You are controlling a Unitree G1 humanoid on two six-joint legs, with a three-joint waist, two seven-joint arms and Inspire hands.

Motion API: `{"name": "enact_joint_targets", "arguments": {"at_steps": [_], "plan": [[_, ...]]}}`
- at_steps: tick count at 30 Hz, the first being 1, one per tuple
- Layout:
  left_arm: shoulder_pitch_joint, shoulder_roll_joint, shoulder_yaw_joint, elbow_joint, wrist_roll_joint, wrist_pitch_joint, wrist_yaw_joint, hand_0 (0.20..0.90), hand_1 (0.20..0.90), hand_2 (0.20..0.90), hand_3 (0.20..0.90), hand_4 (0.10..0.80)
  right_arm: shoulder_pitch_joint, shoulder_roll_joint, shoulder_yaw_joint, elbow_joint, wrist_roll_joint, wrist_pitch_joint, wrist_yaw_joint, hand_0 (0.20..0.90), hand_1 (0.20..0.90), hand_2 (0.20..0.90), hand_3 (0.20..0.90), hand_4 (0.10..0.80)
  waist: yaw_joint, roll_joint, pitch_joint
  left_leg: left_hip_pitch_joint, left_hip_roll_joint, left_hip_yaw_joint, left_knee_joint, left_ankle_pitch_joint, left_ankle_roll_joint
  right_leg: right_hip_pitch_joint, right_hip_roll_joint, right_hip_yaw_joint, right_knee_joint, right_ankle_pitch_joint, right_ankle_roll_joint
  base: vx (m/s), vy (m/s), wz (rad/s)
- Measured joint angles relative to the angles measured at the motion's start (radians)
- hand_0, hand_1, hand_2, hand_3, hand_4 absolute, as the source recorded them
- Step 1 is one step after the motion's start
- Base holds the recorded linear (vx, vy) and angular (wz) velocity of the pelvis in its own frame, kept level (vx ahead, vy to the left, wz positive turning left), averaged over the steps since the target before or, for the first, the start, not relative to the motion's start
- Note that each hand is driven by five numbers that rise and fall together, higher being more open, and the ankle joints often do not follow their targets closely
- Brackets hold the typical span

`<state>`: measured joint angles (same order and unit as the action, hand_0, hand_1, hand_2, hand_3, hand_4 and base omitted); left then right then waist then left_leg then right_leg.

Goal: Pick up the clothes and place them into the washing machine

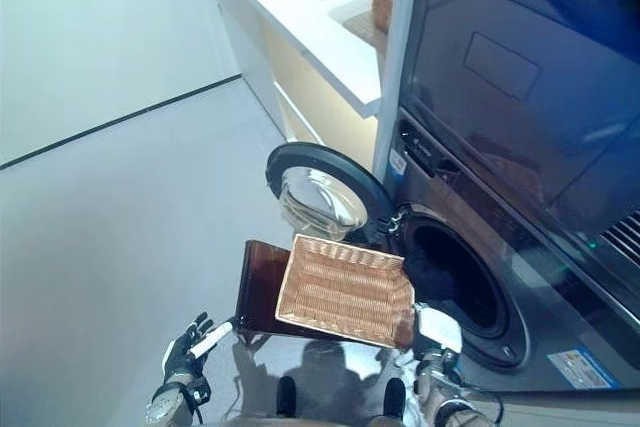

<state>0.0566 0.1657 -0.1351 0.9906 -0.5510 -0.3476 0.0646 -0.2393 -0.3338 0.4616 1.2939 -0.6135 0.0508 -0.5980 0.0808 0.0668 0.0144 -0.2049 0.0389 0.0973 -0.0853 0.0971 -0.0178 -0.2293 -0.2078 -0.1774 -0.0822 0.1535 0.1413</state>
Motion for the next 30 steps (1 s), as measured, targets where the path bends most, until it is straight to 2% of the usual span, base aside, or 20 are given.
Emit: {"name": "enact_joint_targets", "arguments": {"at_steps": [4, 9, 14, 20, 30], "plan": [[0.005, 0.003, -0.068, -0.141, -0.068, -0.001, -0.024, 0.9, 0.9, 0.9, 0.9, 0.8, -0.095, -0.104, 0.0, 0.007, -0.031, 0.05, -0.013, 0.9, 0.9, 0.9, 0.9, 0.8, 0.007, 0.055, 0.087, -0.047, -0.006, -0.024, 0.005, 0.03, 0.01, -0.028, -0.002, -0.021, 0.001, 0.023, 0.003, -0.155, 0.017, 0.22], [-0.016, 0.007, -0.086, -0.305, -0.135, -0.007, -0.053, 0.9, 0.9, 0.9, 0.9, 0.8, -0.222, -0.168, -0.001, 0.006, -0.066, 0.076, -0.018, 0.9, 0.9, 0.9, 0.9, 0.8, 0.019, 0.092, 0.19, -0.099, -0.006, -0.032, 0.005, 0.043, 0.003, -0.081, -0.001, -0.026, 0.015, 0.028, -0.002, -0.106, 0.006, 0.04], [-0.022, 0.013, -0.085, -0.401, -0.193, -0.007, -0.068, 0.9, 0.9, 0.9, 0.9, 0.8, -0.301, -0.188, -0.001, 0.007, -0.076, 0.088, -0.021, 0.9, 0.9, 0.9, 0.9, 0.8, 0.022, 0.108, 0.253, -0.137, -0.013, -0.041, 0.006, 0.051, 0.009, -0.118, -0.005, -0.028, 0.019, 0.028, -0.003, -0.069, 0.015, 0.06], [-0.032, 0.028, -0.085, -0.485, -0.24, -0.009, -0.087, 0.9, 0.9, 0.9, 0.9, 0.8, -0.375, -0.267, -0.004, 0.008, -0.084, 0.12, -0.043, 0.9, 0.9, 0.9, 0.9, 0.8, 0.046, 0.135, 0.316, -0.177, -0.021, -0.042, 0.006, 0.058, 0.018, -0.164, -0.018, -0.025, 0.033, 0.031, 0.0, -0.049, 0.021, 0.04], [-0.037, 0.046, -0.084, -0.501, -0.256, -0.007, -0.088, 0.9, 0.9, 0.9, 0.9, 0.8, -0.454, -0.275, -0.051, 0.003, -0.045, 0.126, -0.068, 0.9, 0.9, 0.9, 0.9, 0.8, 0.046, 0.146, 0.334, -0.198, -0.026, -0.034, 0.006, 0.06, 0.021, -0.2, -0.019, -0.012, 0.047, 0.03, 0.0, -0.028, 0.013, -0.03]]}}
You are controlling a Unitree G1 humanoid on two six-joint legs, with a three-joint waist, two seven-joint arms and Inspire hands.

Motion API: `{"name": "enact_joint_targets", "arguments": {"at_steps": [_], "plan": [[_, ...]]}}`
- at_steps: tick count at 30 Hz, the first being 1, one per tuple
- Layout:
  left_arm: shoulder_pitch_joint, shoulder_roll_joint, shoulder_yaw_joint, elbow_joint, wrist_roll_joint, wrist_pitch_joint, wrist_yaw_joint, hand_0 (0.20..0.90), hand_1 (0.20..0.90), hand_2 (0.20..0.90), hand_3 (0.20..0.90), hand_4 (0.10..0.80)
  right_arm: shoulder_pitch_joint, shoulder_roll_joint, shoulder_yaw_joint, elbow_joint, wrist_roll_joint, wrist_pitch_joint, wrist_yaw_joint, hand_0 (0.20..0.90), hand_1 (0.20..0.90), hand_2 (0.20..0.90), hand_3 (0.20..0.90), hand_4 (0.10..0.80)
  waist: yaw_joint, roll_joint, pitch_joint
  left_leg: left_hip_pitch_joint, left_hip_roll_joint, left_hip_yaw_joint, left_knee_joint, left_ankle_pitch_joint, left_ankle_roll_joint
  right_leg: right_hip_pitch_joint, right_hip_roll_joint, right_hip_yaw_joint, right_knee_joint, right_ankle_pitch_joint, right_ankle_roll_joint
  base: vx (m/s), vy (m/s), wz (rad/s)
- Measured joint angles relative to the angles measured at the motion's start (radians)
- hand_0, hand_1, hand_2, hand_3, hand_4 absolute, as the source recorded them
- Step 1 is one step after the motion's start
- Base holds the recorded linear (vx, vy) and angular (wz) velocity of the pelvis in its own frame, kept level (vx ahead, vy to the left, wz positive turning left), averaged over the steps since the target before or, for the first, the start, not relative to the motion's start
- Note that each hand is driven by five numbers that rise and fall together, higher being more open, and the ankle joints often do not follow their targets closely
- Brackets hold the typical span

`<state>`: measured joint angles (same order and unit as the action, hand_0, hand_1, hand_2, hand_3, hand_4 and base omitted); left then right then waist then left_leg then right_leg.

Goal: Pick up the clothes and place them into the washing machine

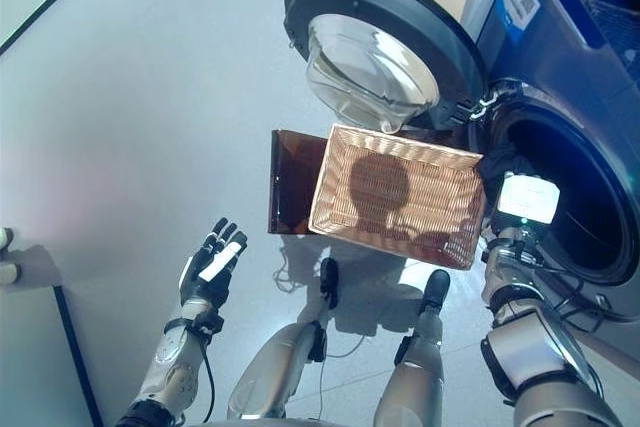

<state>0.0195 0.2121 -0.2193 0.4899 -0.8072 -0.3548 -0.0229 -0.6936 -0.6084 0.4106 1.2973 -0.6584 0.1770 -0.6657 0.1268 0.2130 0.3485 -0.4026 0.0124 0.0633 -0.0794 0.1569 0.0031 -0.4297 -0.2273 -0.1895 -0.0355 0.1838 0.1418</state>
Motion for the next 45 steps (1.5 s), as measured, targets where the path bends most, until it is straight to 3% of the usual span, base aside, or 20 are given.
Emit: {"name": "enact_joint_targets", "arguments": {"at_steps": [7, 12, 16, 19, 24, 29, 38, 45], "plan": [[0.0, -0.001, 0.001, -0.018, -0.017, 0.001, 0.0, 0.9, 0.9, 0.9, 0.9, 0.8, -0.001, 0.005, -0.065, -0.053, 0.106, -0.022, -0.019, 0.9, 0.9, 0.9, 0.9, 0.8, -0.003, 0.012, 0.007, -0.009, -0.004, 0.012, 0.0, 0.003, 0.002, -0.016, -0.003, 0.011, 0.005, 0.001, 0.001, -0.011, 0.004, -0.03], [0.0, 0.0, 0.006, -0.022, -0.016, 0.0, 0.006, 0.9, 0.9, 0.9, 0.9, 0.8, 0.114, 0.066, -0.226, -0.27, 0.405, -0.175, -0.013, 0.9, 0.9, 0.9, 0.9, 0.8, -0.012, 0.01, 0.008, -0.007, -0.003, 0.013, 0.0, 0.003, 0.003, -0.016, -0.002, 0.011, 0.011, 0.001, 0.001, 0.0, 0.0, 0.0], [0.004, 0.002, 0.017, -0.025, -0.028, 0.0, 0.02, 0.9, 0.9, 0.9, 0.9, 0.8, 0.244, 0.172, -0.253, -0.393, 0.583, -0.305, -0.009, 0.9, 0.9, 0.9, 0.9, 0.8, -0.034, -0.01, 0.022, 0.007, -0.003, 0.018, 0.0, 0.003, 0.003, -0.007, -0.003, 0.016, 0.015, 0.001, 0.001, 0.019, 0.01, -0.04], [0.014, 0.003, 0.023, -0.029, -0.03, -0.001, 0.023, 0.9, 0.9, 0.9, 0.9, 0.8, 0.341, 0.246, -0.241, -0.429, 0.719, -0.363, 0.048, 0.9, 0.9, 0.9, 0.9, 0.8, -0.048, -0.028, 0.033, 0.026, -0.002, 0.023, 0.0, 0.001, 0.002, 0.006, -0.003, 0.02, 0.017, -0.001, 0.0, 0.016, 0.004, -0.04], [0.034, 0.0, 0.011, -0.028, -0.073, 0.006, 0.007, 0.9, 0.9, 0.9, 0.9, 0.8, 0.429, 0.346, -0.244, -0.432, 1.136, -0.482, 0.27, 0.9, 0.9, 0.9, 0.9, 0.8, -0.063, -0.035, 0.036, 0.033, -0.002, 0.035, 0.0, -0.001, -0.001, 0.006, -0.002, 0.034, 0.017, 0.0, 0.001, 0.015, 0.025, -0.07], [0.041, -0.001, 0.001, -0.026, -0.135, 0.007, -0.008, 0.9, 0.9, 0.9, 0.9, 0.8, 0.407, 0.357, -0.268, -0.344, 1.374, -0.529, 0.408, 0.9, 0.9, 0.9, 0.9, 0.8, -0.067, -0.037, 0.03, 0.055, -0.003, 0.04, -0.001, -0.002, 0.0, 0.024, -0.004, 0.04, 0.015, 0.0, 0.001, 0.015, 0.017, -0.06], [0.047, 0.0, -0.001, -0.024, -0.152, 0.007, -0.015, 0.9, 0.9, 0.9, 0.9, 0.8, 0.373, 0.352, -0.296, -0.292, 1.489, -0.527, 0.427, 0.9, 0.9, 0.9, 0.9, 0.8, -0.06, -0.034, 0.017, 0.054, -0.004, 0.043, 0.0, -0.001, 0.0, 0.022, -0.004, 0.042, 0.015, 0.002, 0.0, 0.0, 0.0, 0.0], [0.057, 0.001, -0.008, -0.025, -0.151, 0.007, -0.018, 0.9, 0.9, 0.9, 0.9, 0.8, 0.328, 0.318, -0.344, -0.179, 1.393, -0.523, 0.385, 0.9, 0.9, 0.9, 0.9, 0.8, -0.054, -0.014, 0.002, 0.05, -0.005, 0.043, 0.0, -0.001, 0.0, 0.021, -0.005, 0.042, 0.014, 0.004, 0.003, 0.0, 0.0, 0.0]]}}
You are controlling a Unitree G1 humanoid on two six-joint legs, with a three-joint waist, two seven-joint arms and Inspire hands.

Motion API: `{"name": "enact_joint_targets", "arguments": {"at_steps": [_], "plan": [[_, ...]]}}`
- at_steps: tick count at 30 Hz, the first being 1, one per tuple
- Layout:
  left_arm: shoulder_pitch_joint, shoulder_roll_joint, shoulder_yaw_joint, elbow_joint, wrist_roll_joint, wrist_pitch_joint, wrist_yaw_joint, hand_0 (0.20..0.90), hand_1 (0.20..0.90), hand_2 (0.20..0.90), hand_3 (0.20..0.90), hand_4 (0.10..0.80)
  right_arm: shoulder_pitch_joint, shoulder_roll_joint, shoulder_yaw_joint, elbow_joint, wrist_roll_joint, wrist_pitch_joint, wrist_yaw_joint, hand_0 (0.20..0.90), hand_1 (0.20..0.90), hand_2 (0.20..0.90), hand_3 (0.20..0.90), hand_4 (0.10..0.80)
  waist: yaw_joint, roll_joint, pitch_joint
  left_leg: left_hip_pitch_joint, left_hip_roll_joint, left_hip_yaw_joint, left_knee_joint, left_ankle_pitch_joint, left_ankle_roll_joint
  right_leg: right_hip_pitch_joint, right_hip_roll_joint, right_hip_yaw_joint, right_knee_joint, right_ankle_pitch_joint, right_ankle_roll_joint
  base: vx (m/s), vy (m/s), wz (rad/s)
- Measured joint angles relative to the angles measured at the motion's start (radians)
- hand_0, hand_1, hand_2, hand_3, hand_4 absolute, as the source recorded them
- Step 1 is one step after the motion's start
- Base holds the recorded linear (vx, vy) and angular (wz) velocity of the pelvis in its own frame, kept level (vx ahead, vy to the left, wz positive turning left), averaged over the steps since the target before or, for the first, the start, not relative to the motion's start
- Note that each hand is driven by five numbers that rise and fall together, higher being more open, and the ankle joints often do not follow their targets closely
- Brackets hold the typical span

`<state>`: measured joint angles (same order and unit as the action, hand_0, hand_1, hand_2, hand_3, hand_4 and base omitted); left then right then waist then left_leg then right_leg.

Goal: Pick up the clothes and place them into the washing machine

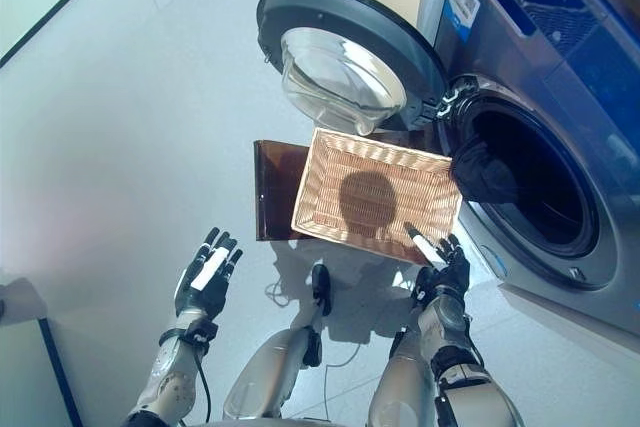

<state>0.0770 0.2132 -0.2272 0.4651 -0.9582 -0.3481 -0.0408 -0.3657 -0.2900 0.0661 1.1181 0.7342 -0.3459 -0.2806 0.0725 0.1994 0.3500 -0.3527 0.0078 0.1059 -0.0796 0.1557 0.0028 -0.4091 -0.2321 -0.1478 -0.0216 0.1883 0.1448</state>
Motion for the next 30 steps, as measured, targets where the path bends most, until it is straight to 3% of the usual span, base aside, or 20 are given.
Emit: {"name": "enact_joint_targets", "arguments": {"at_steps": [12, 23, 30], "plan": [[0.008, 0.002, -0.022, -0.003, 0.008, 0.0, -0.001, 0.9, 0.9, 0.9, 0.9, 0.8, 0.022, -0.059, -0.069, 0.047, -0.121, 0.021, -0.051, 0.9, 0.9, 0.9, 0.9, 0.8, -0.005, 0.003, -0.028, -0.002, 0.005, 0.001, 0.0, -0.003, 0.002, -0.003, 0.002, 0.001, 0.0, 0.0, 0.0, 0.0, 0.0, 0.0], [0.013, 0.005, -0.009, 0.056, 0.05, 0.001, -0.002, 0.9, 0.9, 0.9, 0.9, 0.8, 0.11, -0.055, -0.072, 0.028, -0.157, 0.02, -0.045, 0.9, 0.9, 0.9, 0.9, 0.8, -0.029, -0.083, -0.099, 0.042, 0.015, 0.003, -0.001, -0.014, -0.007, 0.036, 0.016, 0.007, -0.004, -0.009, -0.006, 0.024, -0.019, -0.04], [0.017, 0.008, -0.005, 0.069, 0.061, 0.001, -0.003, 0.9, 0.9, 0.9, 0.9, 0.8, 0.157, -0.055, -0.078, 0.031, -0.156, 0.021, -0.029, 0.9, 0.9, 0.9, 0.9, 0.8, -0.029, -0.093, -0.132, 0.051, 0.015, -0.003, -0.001, -0.014, -0.007, 0.055, 0.016, 0.0, -0.018, -0.012, -0.001, 0.015, -0.006, 0.02]]}}
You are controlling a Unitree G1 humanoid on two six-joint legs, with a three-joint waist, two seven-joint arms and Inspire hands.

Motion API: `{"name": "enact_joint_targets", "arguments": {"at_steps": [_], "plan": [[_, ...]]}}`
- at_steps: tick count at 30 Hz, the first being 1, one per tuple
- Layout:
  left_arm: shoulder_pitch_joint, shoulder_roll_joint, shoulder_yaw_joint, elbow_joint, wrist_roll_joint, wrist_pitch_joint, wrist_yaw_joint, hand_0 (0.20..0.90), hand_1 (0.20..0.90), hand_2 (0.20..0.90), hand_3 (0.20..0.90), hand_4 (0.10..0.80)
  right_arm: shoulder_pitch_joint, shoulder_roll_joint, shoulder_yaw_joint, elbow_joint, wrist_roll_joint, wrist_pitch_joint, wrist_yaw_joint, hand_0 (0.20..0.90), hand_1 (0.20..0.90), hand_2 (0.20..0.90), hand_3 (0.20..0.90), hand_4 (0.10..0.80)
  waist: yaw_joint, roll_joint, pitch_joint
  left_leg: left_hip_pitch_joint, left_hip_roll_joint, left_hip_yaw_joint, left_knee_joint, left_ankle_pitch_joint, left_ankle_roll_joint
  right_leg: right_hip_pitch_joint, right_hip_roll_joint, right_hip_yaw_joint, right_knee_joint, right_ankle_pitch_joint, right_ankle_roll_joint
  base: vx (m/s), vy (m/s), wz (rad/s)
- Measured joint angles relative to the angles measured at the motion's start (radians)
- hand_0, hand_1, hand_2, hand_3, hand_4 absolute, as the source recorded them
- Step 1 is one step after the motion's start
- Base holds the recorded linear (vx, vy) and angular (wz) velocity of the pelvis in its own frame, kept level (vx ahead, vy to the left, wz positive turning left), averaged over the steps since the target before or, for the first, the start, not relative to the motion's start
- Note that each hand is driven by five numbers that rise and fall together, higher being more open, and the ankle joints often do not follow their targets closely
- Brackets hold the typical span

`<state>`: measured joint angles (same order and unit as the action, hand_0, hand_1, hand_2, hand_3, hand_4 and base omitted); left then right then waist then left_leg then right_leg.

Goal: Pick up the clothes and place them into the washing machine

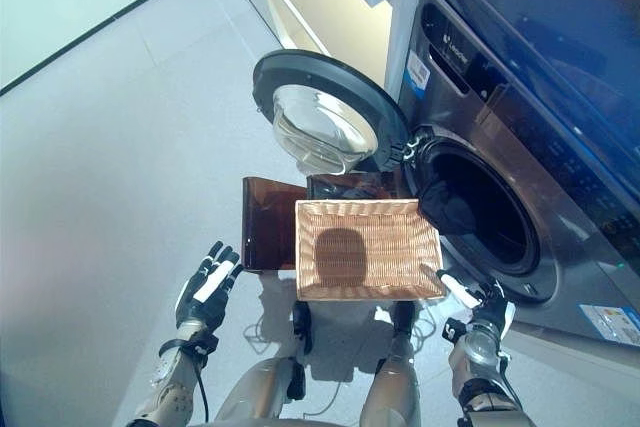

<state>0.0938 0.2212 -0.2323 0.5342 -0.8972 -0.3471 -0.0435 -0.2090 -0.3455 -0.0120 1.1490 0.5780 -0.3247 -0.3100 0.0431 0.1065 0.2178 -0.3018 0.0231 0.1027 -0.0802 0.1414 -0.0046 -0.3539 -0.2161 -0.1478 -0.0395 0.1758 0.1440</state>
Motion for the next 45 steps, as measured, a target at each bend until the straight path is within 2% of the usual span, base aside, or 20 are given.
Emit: {"name": "enact_joint_targets", "arguments": {"at_steps": [8, 11, 16, 22, 26, 33, 36, 45], "plan": [[0.012, 0.01, 0.033, 0.029, 0.021, 0.001, 0.0, 0.9, 0.9, 0.9, 0.9, 0.8, 0.021, 0.002, 0.003, 0.008, -0.03, 0.003, 0.009, 0.9, 0.9, 0.9, 0.9, 0.8, 0.001, -0.017, -0.018, 0.036, 0.002, -0.002, 0.0, -0.012, -0.003, 0.048, 0.003, -0.004, -0.022, 0.0, 0.0, -0.014, -0.01, 0.0], [0.027, 0.021, 0.033, -0.009, 0.015, 0.002, -0.003, 0.9, 0.9, 0.9, 0.9, 0.8, 0.015, -0.003, 0.021, 0.026, -0.063, 0.033, 0.013, 0.9, 0.9, 0.9, 0.9, 0.8, 0.006, -0.023, -0.021, 0.024, 0.0, 0.001, 0.0, -0.012, -0.002, 0.033, 0.002, -0.001, -0.025, 0.001, 0.001, -0.069, -0.001, -0.02], [0.038, 0.053, 0.025, -0.104, -0.025, 0.013, -0.025, 0.9, 0.9, 0.9, 0.9, 0.8, -0.008, -0.012, 0.026, 0.046, -0.087, 0.069, 0.029, 0.9, 0.9, 0.9, 0.9, 0.8, 0.028, -0.01, -0.017, -0.008, -0.003, 0.008, 0.0, -0.008, 0.003, -0.003, 0.001, 0.005, -0.029, 0.017, -0.002, -0.071, -0.001, -0.03], [0.042, 0.065, 0.015, -0.175, -0.061, 0.016, -0.055, 0.9, 0.9, 0.9, 0.9, 0.8, -0.099, -0.105, 0.032, 0.043, -0.075, 0.082, 0.049, 0.9, 0.9, 0.9, 0.9, 0.8, 0.046, 0.091, 0.049, -0.025, -0.004, 0.012, 0.0, -0.008, 0.002, -0.019, 0.0, 0.013, -0.033, 0.023, 0.003, -0.059, -0.017, -0.02], [0.049, 0.065, 0.012, -0.22, -0.069, 0.023, -0.069, 0.9, 0.9, 0.9, 0.9, 0.8, -0.166, -0.155, 0.029, 0.043, -0.047, 0.085, 0.053, 0.9, 0.9, 0.9, 0.9, 0.8, 0.056, 0.127, 0.093, -0.04, -0.004, 0.024, 0.0, -0.005, 0.005, -0.041, 0.003, 0.025, -0.034, 0.029, 0.001, -0.048, -0.012, -0.09], [0.047, 0.069, 0.004, -0.254, -0.093, 0.029, -0.07, 0.9, 0.9, 0.9, 0.9, 0.8, -0.268, -0.167, 0.03, 0.046, -0.018, 0.084, 0.06, 0.9, 0.9, 0.9, 0.9, 0.8, 0.062, 0.138, 0.122, -0.075, -0.006, 0.031, 0.001, -0.004, 0.007, -0.088, 0.001, 0.036, -0.022, 0.031, 0.001, -0.011, 0.001, -0.02], [0.036, 0.069, -0.026, -0.26, -0.093, 0.036, -0.077, 0.9, 0.9, 0.9, 0.9, 0.8, -0.305, -0.187, 0.029, 0.06, -0.006, 0.086, 0.072, 0.9, 0.9, 0.9, 0.9, 0.8, 0.079, 0.153, 0.138, -0.077, -0.009, 0.039, 0.001, -0.004, 0.008, -0.1, -0.001, 0.049, -0.017, 0.031, 0.001, -0.002, -0.001, -0.08], [0.037, 0.07, -0.026, -0.262, -0.097, 0.038, -0.09, 0.9, 0.9, 0.9, 0.9, 0.8, -0.394, -0.249, 0.041, 0.064, 0.022, 0.086, 0.08, 0.9, 0.9, 0.9, 0.9, 0.8, 0.084, 0.176, 0.151, -0.103, -0.011, 0.046, 0.001, -0.002, 0.01, -0.136, -0.004, 0.055, -0.008, 0.032, 0.002, 0.002, 0.002, -0.01]]}}
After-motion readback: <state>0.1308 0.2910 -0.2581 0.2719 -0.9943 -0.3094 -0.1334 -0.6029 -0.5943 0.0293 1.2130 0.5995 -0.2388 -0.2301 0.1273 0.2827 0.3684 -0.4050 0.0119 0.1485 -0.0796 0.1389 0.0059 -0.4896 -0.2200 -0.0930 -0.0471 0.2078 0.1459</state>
